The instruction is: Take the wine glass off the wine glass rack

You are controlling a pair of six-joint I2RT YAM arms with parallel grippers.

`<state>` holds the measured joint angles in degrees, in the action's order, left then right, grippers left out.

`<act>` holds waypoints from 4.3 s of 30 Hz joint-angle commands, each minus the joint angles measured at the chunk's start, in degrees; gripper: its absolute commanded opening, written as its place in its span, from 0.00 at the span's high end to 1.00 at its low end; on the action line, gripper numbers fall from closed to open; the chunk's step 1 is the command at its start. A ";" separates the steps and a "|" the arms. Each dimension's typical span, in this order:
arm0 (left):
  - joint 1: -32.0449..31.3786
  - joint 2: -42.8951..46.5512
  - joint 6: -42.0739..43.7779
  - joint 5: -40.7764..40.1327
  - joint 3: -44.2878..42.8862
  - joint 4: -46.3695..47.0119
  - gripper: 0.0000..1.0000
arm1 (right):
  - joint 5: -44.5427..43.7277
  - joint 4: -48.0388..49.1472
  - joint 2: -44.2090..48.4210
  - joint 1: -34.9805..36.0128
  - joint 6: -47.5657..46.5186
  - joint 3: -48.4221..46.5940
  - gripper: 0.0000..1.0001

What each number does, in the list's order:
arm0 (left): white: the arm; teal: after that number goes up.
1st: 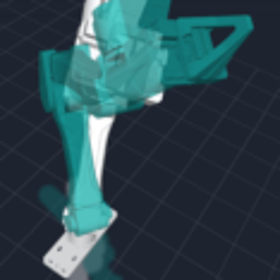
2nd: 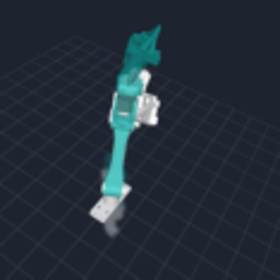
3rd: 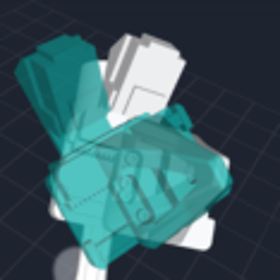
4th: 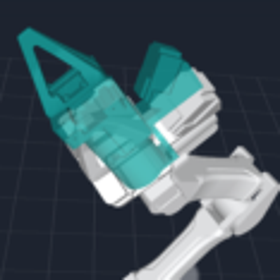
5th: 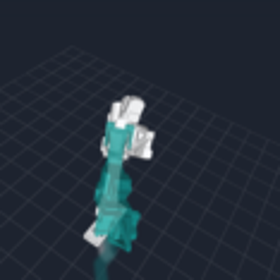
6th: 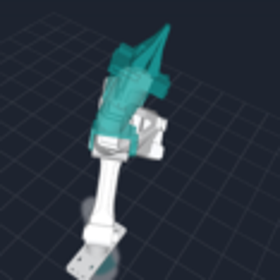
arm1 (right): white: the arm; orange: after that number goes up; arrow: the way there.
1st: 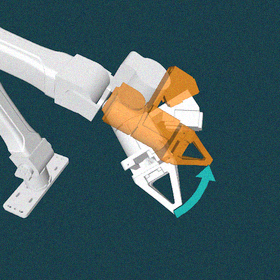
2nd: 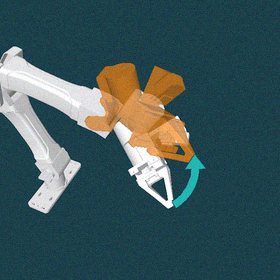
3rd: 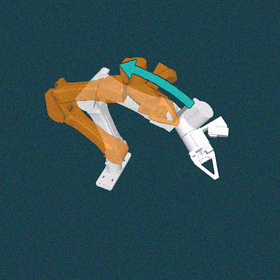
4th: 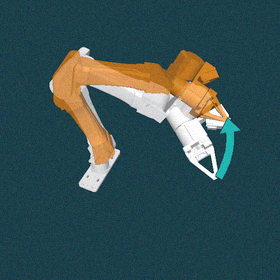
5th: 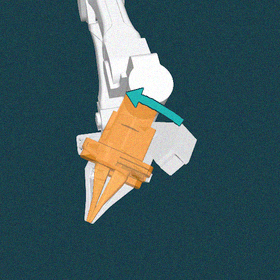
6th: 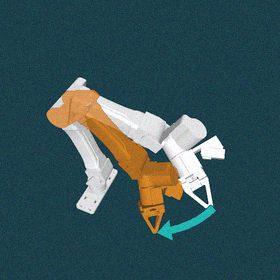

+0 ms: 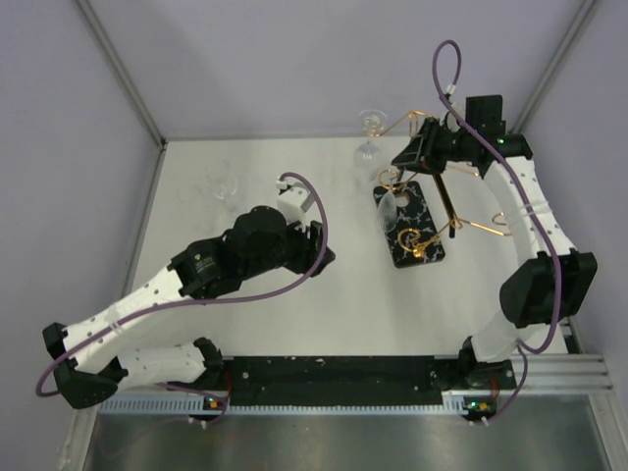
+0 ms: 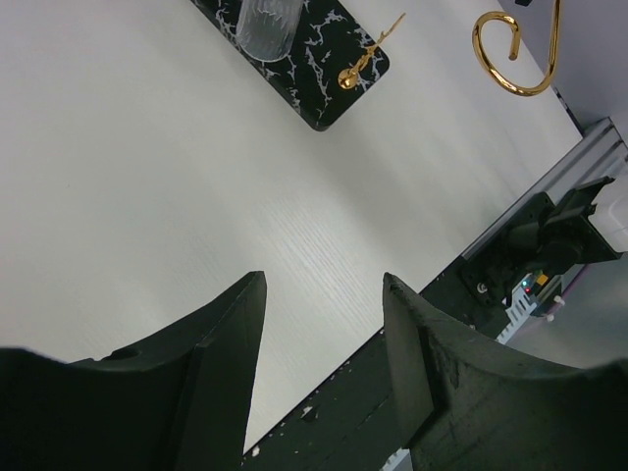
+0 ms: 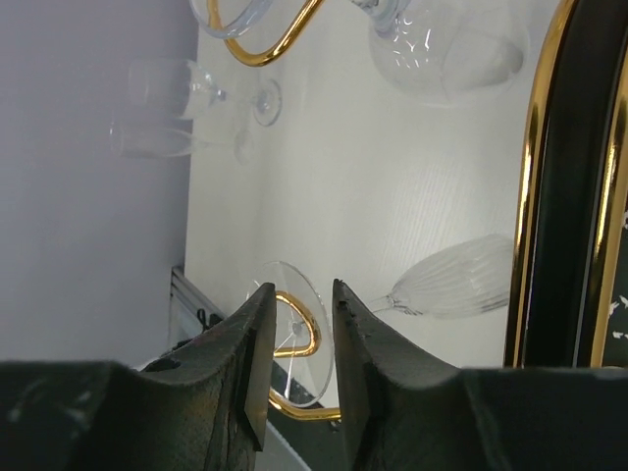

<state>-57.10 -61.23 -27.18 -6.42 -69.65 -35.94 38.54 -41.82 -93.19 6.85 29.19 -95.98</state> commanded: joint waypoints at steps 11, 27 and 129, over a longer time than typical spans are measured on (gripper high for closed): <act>0.15 0.68 -1.21 0.61 1.00 3.95 0.44 | 5.22 3.67 4.33 -1.84 3.59 3.25 0.87; 0.15 0.41 -1.82 0.18 1.62 4.22 0.45 | 8.39 19.49 10.83 -3.42 15.72 16.00 1.00; 5.85 -6.97 -14.55 19.50 -10.95 28.63 0.32 | 14.36 43.76 22.34 -6.59 40.59 -2.98 1.00</act>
<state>-53.58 -68.53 -35.92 6.52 -78.48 -19.09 51.11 0.36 -76.90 1.32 68.60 -95.74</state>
